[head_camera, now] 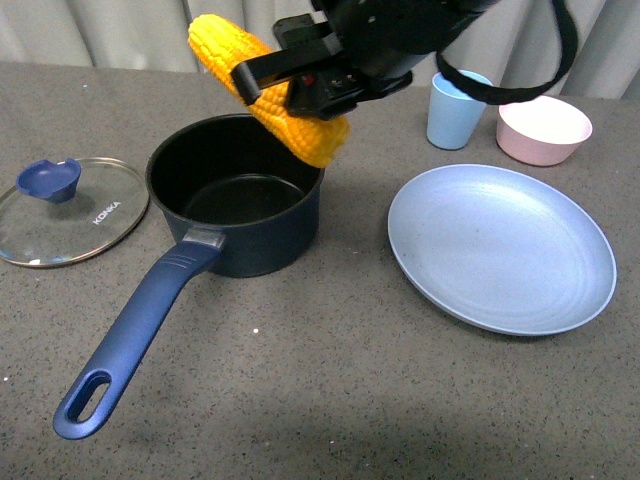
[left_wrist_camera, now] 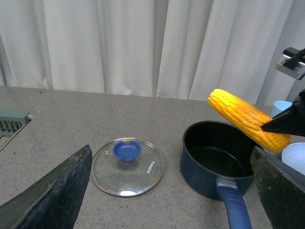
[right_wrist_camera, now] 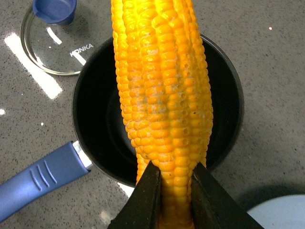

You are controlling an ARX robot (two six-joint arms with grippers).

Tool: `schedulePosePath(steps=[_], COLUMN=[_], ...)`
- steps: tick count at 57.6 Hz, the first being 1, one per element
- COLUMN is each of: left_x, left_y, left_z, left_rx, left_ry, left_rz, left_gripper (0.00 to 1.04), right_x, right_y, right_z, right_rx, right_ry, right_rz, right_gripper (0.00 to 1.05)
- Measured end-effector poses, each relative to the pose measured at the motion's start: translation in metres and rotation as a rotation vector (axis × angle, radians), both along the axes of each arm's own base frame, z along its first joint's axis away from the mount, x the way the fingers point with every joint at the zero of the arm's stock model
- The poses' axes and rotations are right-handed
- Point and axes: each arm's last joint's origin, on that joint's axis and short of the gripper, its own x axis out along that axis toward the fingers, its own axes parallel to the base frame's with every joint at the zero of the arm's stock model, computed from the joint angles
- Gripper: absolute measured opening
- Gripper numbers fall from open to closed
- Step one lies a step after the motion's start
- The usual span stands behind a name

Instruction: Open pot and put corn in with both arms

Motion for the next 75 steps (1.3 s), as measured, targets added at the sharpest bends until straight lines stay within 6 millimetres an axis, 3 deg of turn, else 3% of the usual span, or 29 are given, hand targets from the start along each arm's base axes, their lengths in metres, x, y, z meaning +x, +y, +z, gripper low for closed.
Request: schedulePosePath(steps=[11,25,46,56,64,75], left_x=[0.000,0.000,0.000,0.000,0.000,0.000], left_y=[0.000,0.000,0.000,0.000,0.000,0.000], left_z=[0.000,0.000,0.000,0.000,0.000,0.000], left_rx=[0.000,0.000,0.000,0.000,0.000,0.000], left_ry=[0.000,0.000,0.000,0.000,0.000,0.000], left_rz=[0.000,0.000,0.000,0.000,0.000,0.000], left_gripper=[0.98,0.98,0.98,0.98,0.98,0.98], right_x=[0.006,0.011,0.015,0.010,0.000,-0.033], right_y=[0.021,0.029,0.028,0.019,0.002,-0.043], right_z=[-0.010,-0.020,-0.020,-0.024,-0.012,0.014], right_rx=[-0.025,-0.045,-0.049,-0.041,0.012,0.072], right_ry=[0.004,0.024,-0.017,-0.035,-0.097,-0.246], right_rz=[0.023,0.015,-0.010,-0.030,-0.081,-0.194], right_gripper=[0.11,0.11,0.70,0.97,0.95,0.95])
